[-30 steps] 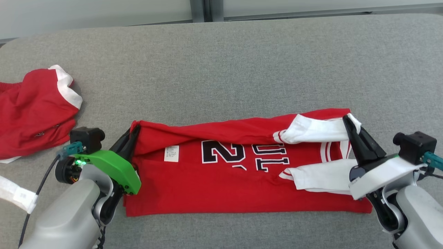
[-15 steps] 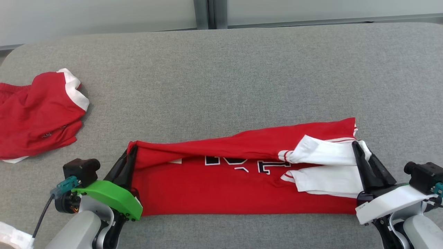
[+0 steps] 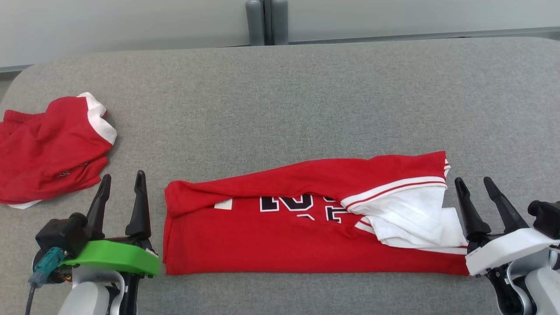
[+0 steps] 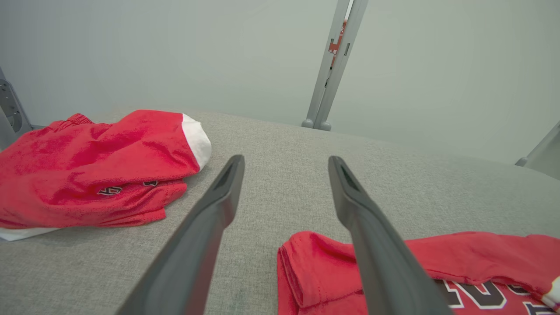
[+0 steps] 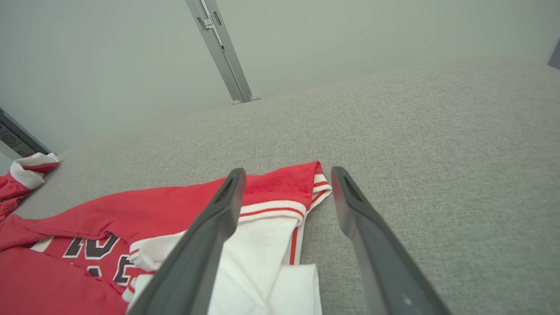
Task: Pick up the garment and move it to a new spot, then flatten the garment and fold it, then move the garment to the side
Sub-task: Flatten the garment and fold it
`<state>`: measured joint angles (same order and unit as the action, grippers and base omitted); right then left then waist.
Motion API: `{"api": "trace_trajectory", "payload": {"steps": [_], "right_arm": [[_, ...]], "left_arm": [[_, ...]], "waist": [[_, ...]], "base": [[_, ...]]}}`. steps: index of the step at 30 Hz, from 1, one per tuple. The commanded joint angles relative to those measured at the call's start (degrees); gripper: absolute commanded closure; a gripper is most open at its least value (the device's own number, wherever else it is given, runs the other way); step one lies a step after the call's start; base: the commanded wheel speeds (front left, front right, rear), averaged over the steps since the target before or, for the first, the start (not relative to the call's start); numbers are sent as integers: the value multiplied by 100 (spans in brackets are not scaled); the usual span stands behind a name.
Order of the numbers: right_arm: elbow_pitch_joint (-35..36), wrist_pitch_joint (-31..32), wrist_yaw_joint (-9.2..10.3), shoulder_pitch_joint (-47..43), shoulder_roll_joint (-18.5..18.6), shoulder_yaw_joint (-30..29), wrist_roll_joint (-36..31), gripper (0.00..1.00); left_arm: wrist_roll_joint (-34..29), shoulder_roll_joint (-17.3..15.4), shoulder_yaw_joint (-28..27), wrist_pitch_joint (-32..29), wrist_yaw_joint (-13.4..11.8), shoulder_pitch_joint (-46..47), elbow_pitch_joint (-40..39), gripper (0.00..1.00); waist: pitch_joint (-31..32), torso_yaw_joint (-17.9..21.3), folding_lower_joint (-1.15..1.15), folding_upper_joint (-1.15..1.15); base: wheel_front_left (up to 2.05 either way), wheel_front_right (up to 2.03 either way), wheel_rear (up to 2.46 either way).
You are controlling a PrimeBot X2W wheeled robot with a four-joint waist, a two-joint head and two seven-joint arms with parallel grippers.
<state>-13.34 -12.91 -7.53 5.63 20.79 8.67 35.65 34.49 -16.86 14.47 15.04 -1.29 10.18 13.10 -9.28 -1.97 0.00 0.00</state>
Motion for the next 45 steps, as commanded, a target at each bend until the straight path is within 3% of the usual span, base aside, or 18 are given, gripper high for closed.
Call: {"api": "trace_trajectory", "payload": {"steps": [1,12,21,22,23,24,31,45], "right_arm": [[-115,34,9,118,-11,-19,2,0],[-1303,403,8,602,-212,370,139,0],[-2172,544,8,939,-304,807,329,0],[-2210,566,7,956,-313,886,383,52],[-2227,568,5,957,-312,941,428,80],[-2245,566,5,950,-304,1001,499,100],[-2386,504,12,972,-105,1171,862,100],[-2589,162,11,857,791,469,1137,100]], "left_arm": [[-276,95,-189,17,54,-159,-100,0],[-1776,998,-1574,18,534,-695,-390,0],[-2294,1315,-2012,18,783,-819,-322,0],[-2320,1335,-2036,18,799,-816,-311,0],[-2348,1342,-2053,18,813,-815,-307,0],[-2374,1347,-2079,18,827,-817,-305,0],[-2463,1385,-2155,18,864,-878,-298,0],[-2416,1394,-2190,18,884,-1062,-403,0]], "waist": [[7,-20,0,0],[-42,-169,0,0],[-63,-282,0,0],[-63,-297,0,0],[-59,-305,0,0],[-55,-310,0,0],[37,-270,0,0],[312,-61,0,0]], "base": [[0,0,0],[0,0,0],[0,0,0],[0,0,0],[0,0,0],[0,0,0],[0,0,0],[0,0,0]]}}
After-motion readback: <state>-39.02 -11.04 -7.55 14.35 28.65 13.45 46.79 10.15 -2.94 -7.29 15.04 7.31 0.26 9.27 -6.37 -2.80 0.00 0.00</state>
